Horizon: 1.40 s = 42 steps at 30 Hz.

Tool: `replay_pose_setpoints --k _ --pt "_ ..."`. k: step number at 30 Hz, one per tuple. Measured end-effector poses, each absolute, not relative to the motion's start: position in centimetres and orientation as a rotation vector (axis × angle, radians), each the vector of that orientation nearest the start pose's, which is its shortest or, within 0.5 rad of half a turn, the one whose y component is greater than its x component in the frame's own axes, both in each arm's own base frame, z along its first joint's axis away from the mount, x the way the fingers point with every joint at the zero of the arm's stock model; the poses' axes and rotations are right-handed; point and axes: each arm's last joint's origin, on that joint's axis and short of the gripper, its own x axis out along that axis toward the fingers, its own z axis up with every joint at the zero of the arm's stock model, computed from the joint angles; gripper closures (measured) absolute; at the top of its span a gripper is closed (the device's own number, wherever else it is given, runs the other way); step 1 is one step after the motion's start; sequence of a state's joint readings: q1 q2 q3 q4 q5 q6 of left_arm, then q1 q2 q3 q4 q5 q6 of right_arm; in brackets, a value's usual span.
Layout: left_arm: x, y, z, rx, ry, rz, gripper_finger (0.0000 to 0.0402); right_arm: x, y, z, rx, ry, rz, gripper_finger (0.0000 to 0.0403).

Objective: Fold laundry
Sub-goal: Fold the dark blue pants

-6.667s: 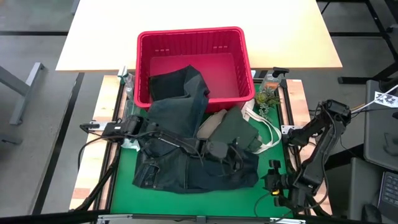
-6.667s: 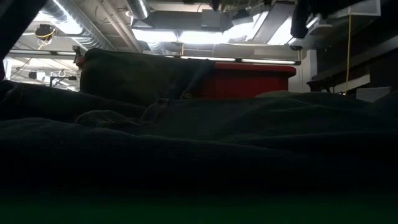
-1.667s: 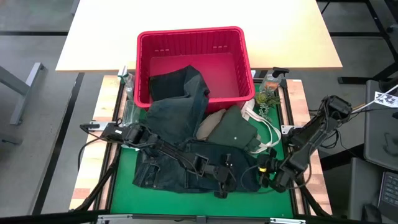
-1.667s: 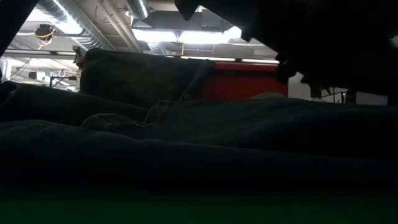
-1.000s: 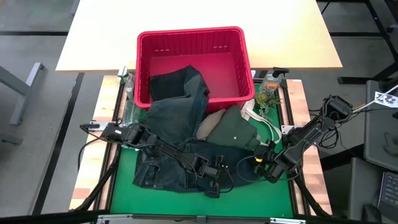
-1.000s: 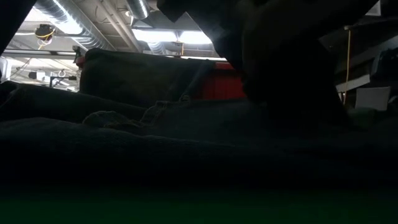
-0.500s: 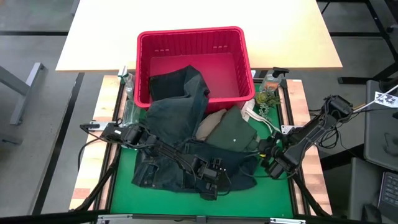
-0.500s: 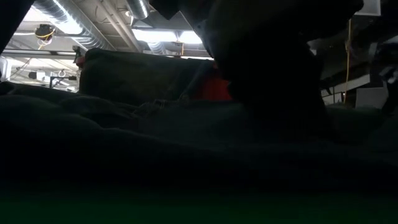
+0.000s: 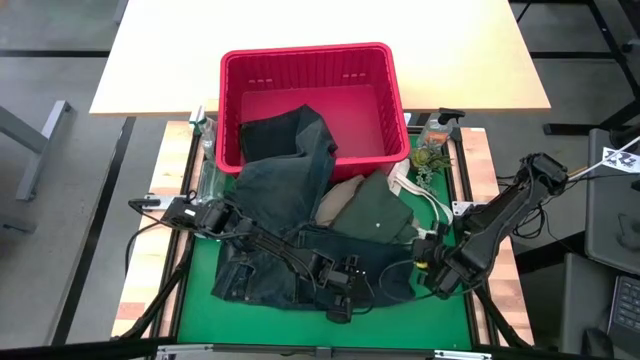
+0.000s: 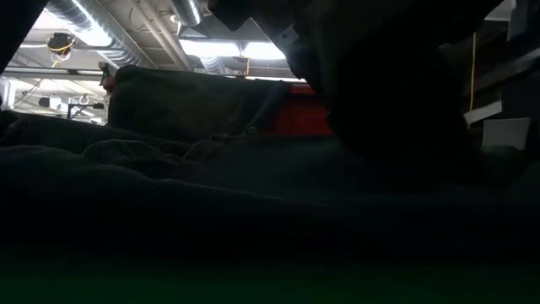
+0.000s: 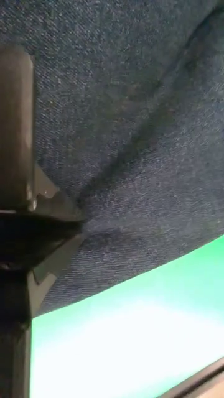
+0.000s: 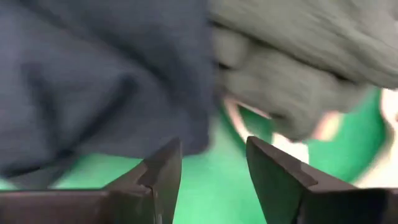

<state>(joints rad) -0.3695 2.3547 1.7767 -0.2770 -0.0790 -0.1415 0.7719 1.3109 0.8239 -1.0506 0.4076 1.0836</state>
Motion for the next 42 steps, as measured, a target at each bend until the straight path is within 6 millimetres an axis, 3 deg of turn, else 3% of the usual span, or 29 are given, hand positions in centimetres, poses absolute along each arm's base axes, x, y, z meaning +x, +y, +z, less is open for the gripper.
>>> replay_pose_setpoints --k 8,19,28,35,42 --pt "48.4 -18.4 15.4 0.038 0.79 -0.209 0.0294 15.8 14.5 20.4 0.053 1.279 -0.099 0.0221" --pt "50.3 -17.8 19.8 0.0 0.654 -0.197 0.0259 15.5 13.8 19.6 -0.016 1.239 -0.174 0.0221" --pt "50.3 -17.8 20.1 0.0 0.65 -0.198 0.0258 14.7 11.5 15.7 0.032 1.299 -0.278 0.0221" --pt "50.3 -17.8 20.1 0.001 0.653 -0.198 0.0258 14.8 11.2 14.1 -0.003 1.266 -0.186 0.0221" --pt "50.3 -17.8 20.1 0.001 0.652 -0.198 0.0258 15.2 11.6 14.0 -0.08 1.245 -0.034 0.0221"
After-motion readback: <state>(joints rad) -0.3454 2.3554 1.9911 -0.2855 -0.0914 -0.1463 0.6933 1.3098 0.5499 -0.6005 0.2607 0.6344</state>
